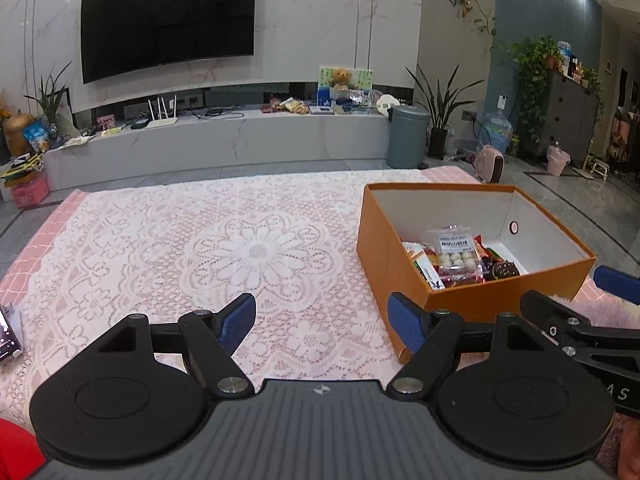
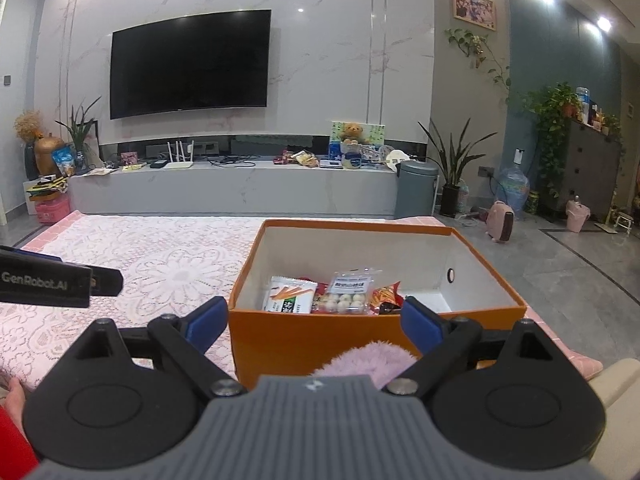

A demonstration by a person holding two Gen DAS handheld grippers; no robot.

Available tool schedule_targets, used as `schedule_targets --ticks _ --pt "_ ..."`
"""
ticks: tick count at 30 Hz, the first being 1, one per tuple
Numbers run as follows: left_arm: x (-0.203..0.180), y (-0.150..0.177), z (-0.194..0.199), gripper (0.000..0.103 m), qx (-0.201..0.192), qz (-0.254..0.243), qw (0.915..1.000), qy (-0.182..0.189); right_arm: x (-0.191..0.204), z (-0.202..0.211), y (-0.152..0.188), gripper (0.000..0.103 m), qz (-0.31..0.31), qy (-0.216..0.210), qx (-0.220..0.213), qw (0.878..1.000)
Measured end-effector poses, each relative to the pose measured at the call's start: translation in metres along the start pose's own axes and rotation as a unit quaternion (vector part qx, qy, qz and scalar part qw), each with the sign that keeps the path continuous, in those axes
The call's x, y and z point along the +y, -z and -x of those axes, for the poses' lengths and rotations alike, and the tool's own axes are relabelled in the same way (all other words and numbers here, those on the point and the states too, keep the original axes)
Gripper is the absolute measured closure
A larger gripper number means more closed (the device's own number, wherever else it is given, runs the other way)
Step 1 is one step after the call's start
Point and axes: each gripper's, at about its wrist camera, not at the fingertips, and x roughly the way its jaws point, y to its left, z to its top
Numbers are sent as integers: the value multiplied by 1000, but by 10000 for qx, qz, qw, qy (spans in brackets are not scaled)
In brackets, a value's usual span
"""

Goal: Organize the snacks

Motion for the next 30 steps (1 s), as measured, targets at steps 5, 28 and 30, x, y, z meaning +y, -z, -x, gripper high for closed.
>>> schedule_targets --ticks 5,28,30 --pt "-1 3 -2 15 74 -17 10000 -24 -3 -1 1 12 -52 -88 -37 9999" --pt "-1 1 1 15 89 -77 9999 -43 -5 -5 4 12 -138 -158 39 9998" --pt "-1 1 1 15 88 -74 9999 -44 -5 -5 4 12 -140 -156 39 9998"
